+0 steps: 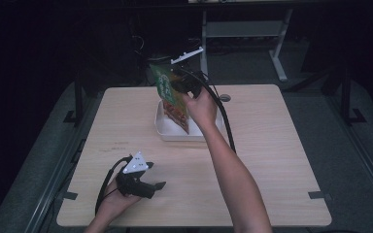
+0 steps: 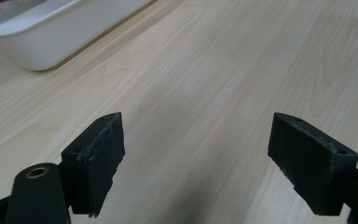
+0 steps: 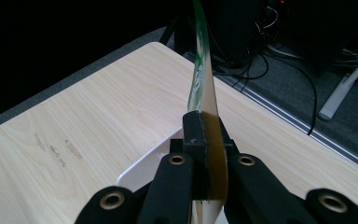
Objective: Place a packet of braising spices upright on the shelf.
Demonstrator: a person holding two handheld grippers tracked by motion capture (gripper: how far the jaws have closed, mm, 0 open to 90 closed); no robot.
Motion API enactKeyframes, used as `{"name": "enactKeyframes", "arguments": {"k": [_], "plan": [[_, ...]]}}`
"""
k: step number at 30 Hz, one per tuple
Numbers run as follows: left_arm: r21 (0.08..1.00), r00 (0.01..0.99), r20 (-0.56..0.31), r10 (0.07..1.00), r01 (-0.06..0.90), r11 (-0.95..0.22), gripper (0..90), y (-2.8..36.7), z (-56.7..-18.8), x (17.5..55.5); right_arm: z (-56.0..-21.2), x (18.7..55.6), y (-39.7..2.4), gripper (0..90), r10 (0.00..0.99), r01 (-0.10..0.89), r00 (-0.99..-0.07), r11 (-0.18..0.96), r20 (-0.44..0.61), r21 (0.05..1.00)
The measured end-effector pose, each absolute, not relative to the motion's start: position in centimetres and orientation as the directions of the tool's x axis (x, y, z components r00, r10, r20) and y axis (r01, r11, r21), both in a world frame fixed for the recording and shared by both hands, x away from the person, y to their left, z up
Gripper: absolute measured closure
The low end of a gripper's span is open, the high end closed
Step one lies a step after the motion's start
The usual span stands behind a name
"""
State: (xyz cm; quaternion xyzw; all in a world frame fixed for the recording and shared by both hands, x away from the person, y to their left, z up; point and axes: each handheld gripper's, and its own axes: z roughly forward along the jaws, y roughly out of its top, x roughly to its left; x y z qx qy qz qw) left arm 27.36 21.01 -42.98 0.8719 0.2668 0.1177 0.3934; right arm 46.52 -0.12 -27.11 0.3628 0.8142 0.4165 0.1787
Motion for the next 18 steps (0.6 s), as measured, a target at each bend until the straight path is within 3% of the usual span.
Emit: {"name": "enactKeyframes", "arguments": {"k": [18], "plan": [[0.751,0.827,-0.005,0.562,0.375,-0.544,18.3,21.1,-42.9,27.4,-28.9,47.0,-0.2,89.4,0.739,0.486,-0.672,0.387,0.052,0.783]]}}
